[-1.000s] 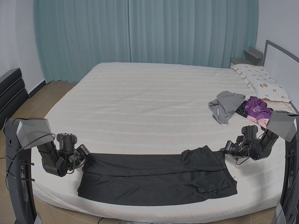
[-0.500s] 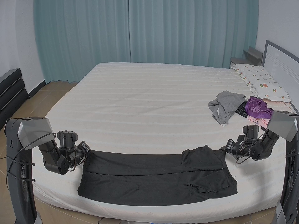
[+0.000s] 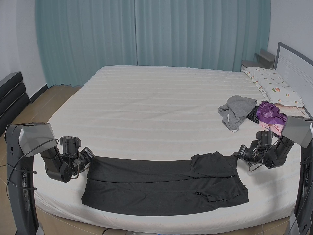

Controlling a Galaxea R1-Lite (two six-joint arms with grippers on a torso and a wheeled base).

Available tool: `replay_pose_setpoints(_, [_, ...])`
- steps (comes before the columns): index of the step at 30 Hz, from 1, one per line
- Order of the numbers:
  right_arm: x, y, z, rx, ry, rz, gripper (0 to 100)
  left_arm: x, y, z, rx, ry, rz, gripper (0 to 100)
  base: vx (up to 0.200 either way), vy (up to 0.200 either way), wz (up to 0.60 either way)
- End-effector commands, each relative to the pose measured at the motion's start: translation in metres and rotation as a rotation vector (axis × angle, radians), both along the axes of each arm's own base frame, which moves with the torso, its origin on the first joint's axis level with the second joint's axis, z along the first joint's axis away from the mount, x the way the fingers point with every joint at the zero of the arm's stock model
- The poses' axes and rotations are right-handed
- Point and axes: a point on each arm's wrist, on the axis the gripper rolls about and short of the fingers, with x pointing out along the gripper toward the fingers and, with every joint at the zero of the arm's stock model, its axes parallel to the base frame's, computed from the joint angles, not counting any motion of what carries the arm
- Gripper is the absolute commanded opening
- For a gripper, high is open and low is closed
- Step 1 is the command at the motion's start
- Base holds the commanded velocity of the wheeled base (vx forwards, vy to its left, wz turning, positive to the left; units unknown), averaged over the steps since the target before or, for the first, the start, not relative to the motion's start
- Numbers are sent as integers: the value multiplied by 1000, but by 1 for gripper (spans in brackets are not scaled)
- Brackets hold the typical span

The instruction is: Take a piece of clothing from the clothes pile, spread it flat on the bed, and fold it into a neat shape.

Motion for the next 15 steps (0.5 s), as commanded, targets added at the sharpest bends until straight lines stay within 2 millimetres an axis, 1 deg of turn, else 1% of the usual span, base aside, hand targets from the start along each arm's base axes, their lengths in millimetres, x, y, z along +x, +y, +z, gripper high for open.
replay_pose_setpoints(1, [-3, 1, -1, -1, 10, 3, 0, -3, 0, -1, -2, 13, -4, 0, 0, 0, 0])
replay_pose_setpoints(5, [-3, 1, -2, 1, 12, 4, 0, -4, -1, -1, -4, 19, -6, 0, 0, 0, 0])
replay_pose_setpoints(6, [-4, 1, -1, 1, 12, 4, 100, -4, -1, -1, -4, 19, -6, 0, 0, 0, 0])
replay_pose_setpoints(7, [-4, 1, 0, 0, 9, 4, 100, -4, 0, -1, -4, 19, -4, 100, 0, 0, 0])
replay_pose_setpoints(10, [-10, 2, 12, 1, -2, 5, 100, -5, 1, -1, -4, 17, -1, 100, 0, 0, 0])
replay_pose_setpoints(12, [-23, 5, 28, 11, -11, 22, 100, -7, 5, -1, -6, 22, 8, 100, 0, 0, 0])
replay_pose_setpoints(13, [-25, 5, 30, 13, -12, 25, 100, -7, 5, 0, -6, 22, 8, 100, 0, 0, 0])
replay_pose_setpoints(14, [-35, 7, 39, 31, -28, 56, 100, -9, 8, 2, -9, 22, 17, 100, 0, 0, 0])
replay_pose_setpoints(15, [-40, 9, 41, 43, -31, 77, 100, -11, 10, 4, -15, 21, 26, 100, 0, 0, 0])
